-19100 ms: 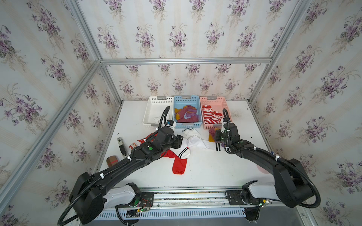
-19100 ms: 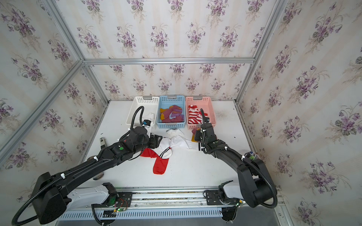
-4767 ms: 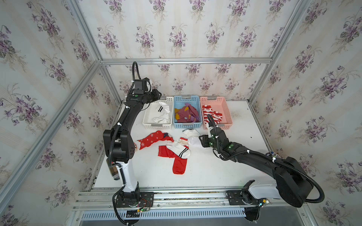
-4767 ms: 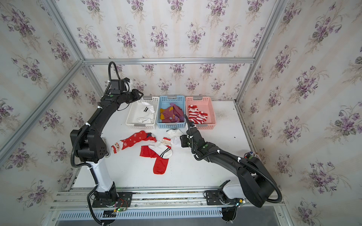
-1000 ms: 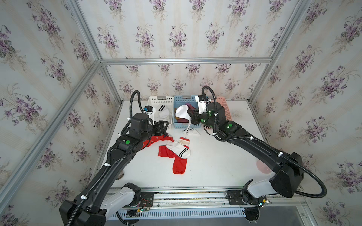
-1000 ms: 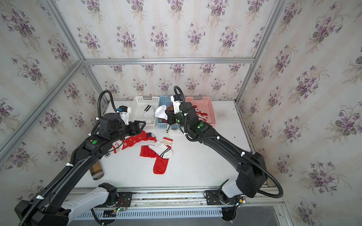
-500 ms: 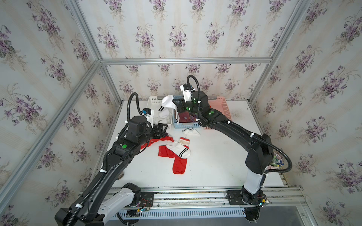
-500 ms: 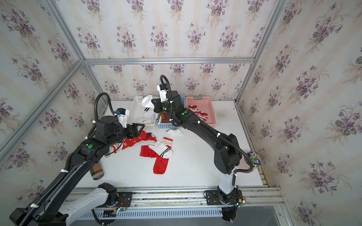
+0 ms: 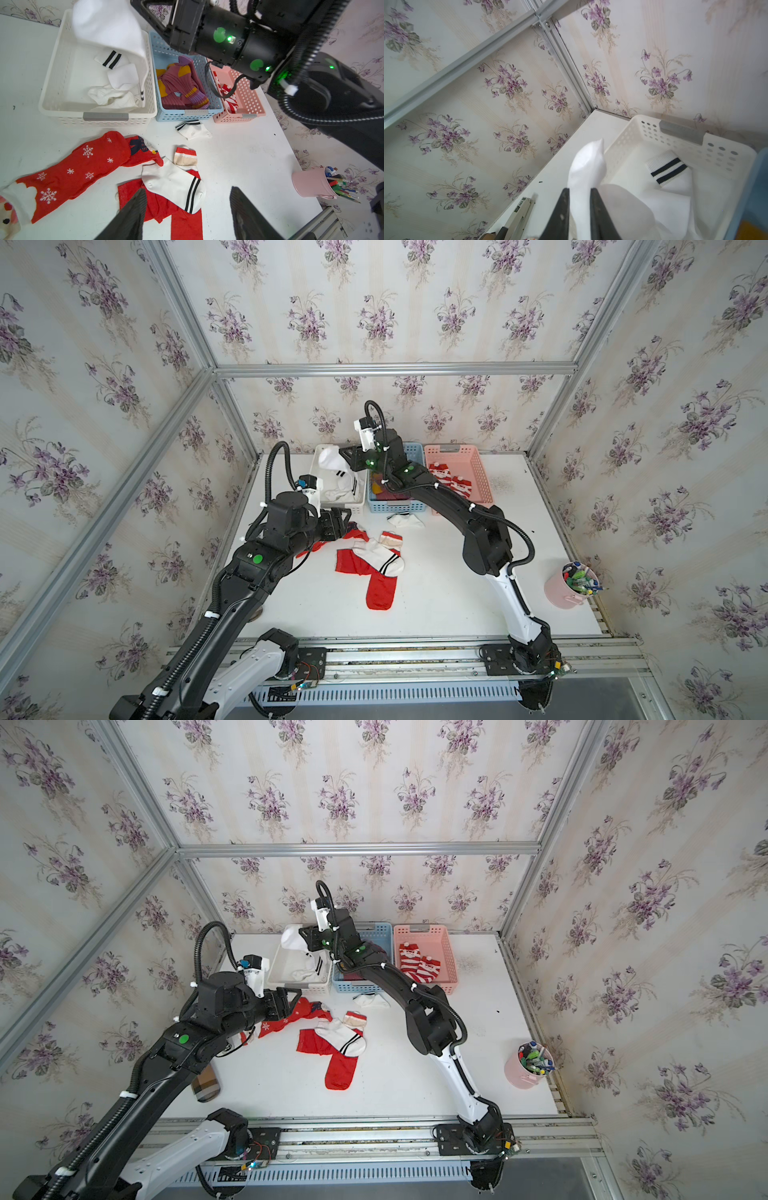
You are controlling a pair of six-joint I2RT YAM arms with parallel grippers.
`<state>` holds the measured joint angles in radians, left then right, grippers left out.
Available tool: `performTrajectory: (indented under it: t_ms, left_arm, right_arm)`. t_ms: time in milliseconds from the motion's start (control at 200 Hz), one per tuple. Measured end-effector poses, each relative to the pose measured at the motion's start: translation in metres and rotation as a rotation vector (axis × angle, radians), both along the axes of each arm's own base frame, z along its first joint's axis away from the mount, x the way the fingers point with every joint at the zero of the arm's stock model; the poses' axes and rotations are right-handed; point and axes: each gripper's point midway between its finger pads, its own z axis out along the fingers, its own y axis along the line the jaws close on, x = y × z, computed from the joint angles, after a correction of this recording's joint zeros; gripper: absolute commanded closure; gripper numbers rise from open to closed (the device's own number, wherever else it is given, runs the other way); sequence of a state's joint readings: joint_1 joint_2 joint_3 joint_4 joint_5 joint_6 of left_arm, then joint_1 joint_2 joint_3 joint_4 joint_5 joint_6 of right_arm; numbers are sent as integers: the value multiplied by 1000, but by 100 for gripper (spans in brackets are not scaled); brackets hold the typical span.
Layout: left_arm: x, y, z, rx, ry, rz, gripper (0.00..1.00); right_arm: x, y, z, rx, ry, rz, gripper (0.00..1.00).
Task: Sort the socks into the basket by color
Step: Place the sock in the bin, then pick up the sock at the center of the board.
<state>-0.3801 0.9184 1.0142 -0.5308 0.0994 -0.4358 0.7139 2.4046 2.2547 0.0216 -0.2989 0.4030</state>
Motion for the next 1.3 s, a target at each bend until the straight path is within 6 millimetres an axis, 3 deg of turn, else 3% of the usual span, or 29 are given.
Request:
performTrajectory:
  t_ms: [130,370,570,929,1299]
  left_arm:
    - [-1,2,-1,10,-2,5,34]
    - [3,1,-7,18,12,6,33]
    - [6,-4,-33,36,69,-6,34]
    - [-1,-29,-91,65,185,-74,34]
    - [-27,-63,-145,133,287,-161,36]
  right_arm:
    - [1,0,-16,-23,45,-3,68]
    - [-11,-18,-7,-62,42,-32,68]
    - [-34,-49,11,-95,13,-75,68]
    - [-80,-108,-31,-215,74,-139,68]
    - [-98,-155,-74,-274,144,-216,69]
